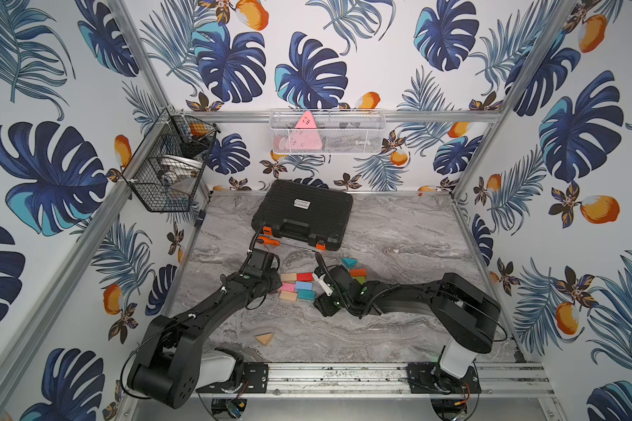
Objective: Assemble a piece of candy with building blocks
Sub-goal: Assemble the building block at the center of the board.
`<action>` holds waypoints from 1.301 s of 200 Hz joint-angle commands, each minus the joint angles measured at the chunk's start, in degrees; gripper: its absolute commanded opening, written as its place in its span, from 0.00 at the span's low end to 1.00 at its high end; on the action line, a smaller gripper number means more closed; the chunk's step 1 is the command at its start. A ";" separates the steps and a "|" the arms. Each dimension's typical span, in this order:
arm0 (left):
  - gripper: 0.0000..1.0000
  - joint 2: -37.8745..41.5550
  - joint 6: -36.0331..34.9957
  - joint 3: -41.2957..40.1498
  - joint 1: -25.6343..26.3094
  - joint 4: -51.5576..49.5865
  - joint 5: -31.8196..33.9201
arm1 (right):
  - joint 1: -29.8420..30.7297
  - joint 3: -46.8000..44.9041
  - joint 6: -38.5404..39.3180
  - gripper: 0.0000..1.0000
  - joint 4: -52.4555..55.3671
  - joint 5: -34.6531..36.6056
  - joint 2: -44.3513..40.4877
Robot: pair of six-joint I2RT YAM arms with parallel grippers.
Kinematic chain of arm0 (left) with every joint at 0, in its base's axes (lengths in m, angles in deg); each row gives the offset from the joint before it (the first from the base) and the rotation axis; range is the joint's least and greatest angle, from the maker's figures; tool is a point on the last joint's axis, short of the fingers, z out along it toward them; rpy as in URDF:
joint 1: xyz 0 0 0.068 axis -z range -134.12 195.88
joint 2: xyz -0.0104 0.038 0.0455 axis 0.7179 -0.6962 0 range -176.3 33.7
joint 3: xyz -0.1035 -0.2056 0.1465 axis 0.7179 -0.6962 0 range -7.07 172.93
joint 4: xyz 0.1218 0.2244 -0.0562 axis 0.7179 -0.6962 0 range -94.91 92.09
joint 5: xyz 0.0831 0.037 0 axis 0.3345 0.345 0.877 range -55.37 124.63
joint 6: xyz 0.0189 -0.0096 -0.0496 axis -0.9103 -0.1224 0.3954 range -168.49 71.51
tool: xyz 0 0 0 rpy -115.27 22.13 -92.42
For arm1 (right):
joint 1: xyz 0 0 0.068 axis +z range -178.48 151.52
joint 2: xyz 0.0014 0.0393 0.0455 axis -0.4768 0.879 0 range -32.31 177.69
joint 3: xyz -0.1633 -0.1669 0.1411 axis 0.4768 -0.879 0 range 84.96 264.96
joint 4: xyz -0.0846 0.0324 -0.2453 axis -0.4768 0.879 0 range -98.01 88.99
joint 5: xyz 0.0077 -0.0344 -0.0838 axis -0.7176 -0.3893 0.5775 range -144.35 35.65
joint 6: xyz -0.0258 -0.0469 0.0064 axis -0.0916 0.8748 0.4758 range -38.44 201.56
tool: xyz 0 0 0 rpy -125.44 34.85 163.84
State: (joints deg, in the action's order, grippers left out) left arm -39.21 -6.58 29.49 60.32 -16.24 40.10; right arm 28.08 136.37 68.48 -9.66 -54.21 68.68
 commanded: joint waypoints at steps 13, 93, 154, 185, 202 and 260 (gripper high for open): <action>0.33 2.09 0.31 -0.29 -0.16 -4.22 2.81 | -0.04 0.61 -0.11 0.66 0.61 -0.03 0.08; 0.23 12.23 -0.64 -6.92 0.23 -5.74 -8.83 | -0.01 2.30 0.60 0.63 0.57 -0.02 2.68; 0.21 15.38 2.34 -9.81 2.69 -5.74 -13.39 | -0.02 3.86 0.51 0.62 1.69 0.27 4.74; 0.17 15.38 2.79 -10.45 4.17 -5.60 -13.98 | 0.00 4.57 0.77 0.61 2.26 1.08 5.27; 0.16 15.23 3.09 -11.06 4.76 -5.10 -14.60 | -0.04 4.83 0.82 0.60 2.44 1.53 5.40; 0.13 13.46 2.90 -11.49 5.69 -3.66 -15.84 | -0.12 5.88 1.89 0.57 2.91 2.43 6.20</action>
State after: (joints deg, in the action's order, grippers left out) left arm -24.98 -3.96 18.25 65.85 -21.02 25.35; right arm 28.08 141.64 69.40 -8.99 -52.65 74.06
